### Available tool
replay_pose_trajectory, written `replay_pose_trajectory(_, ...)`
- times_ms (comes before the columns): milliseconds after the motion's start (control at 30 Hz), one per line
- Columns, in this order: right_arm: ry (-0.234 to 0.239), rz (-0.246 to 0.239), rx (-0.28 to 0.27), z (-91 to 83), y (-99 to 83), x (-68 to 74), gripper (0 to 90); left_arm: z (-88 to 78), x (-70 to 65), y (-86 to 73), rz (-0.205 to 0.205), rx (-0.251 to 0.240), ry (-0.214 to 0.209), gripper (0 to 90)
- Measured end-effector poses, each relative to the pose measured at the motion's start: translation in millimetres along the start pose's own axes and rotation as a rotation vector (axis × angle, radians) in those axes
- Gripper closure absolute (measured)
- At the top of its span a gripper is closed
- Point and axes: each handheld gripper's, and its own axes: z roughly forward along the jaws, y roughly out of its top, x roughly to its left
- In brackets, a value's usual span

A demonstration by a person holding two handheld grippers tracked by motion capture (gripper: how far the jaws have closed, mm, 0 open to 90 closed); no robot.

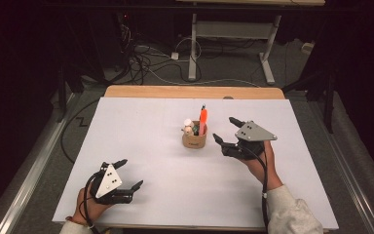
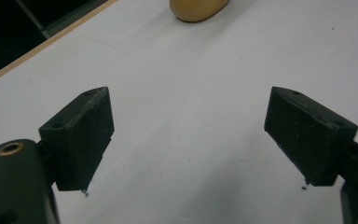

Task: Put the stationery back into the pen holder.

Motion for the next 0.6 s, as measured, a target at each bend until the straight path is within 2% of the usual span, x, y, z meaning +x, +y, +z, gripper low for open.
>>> replay_pose_trajectory(300,0.017,-0.017,-0.001,-13.7,-4.2,3.1,26.0,0.4,-1.0,0.3,0.008,0.004,-0.003,15.1)
replay_pose_trajectory(600,0.014,-0.029,0.004,-27.6,-12.1,3.5,25.8,0.2,-1.1,0.4,0.009,0.004,-0.003,15.1)
